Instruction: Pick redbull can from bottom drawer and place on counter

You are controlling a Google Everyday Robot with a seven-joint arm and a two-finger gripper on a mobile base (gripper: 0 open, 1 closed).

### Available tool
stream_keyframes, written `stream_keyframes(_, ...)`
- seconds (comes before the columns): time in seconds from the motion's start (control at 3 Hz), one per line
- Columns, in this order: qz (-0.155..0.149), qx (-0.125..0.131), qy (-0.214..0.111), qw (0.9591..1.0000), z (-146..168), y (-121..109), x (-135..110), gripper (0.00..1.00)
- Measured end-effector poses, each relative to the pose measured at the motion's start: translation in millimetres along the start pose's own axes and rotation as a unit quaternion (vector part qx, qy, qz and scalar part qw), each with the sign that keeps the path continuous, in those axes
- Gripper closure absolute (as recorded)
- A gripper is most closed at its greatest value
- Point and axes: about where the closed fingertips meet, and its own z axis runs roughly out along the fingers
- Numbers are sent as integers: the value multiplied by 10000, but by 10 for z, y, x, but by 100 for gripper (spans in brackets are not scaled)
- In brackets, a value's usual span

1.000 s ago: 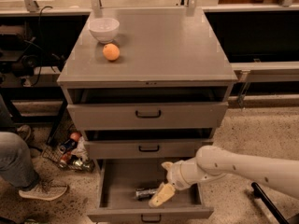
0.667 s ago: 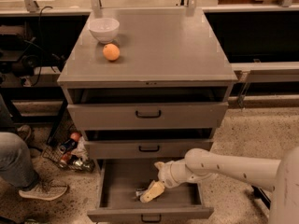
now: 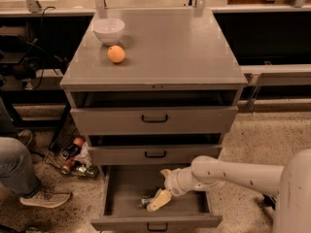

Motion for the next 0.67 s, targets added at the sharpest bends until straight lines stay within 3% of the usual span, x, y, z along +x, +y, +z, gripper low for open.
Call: stream_keyframes(0.67,-65,241,434,9987,337,-562,804,0)
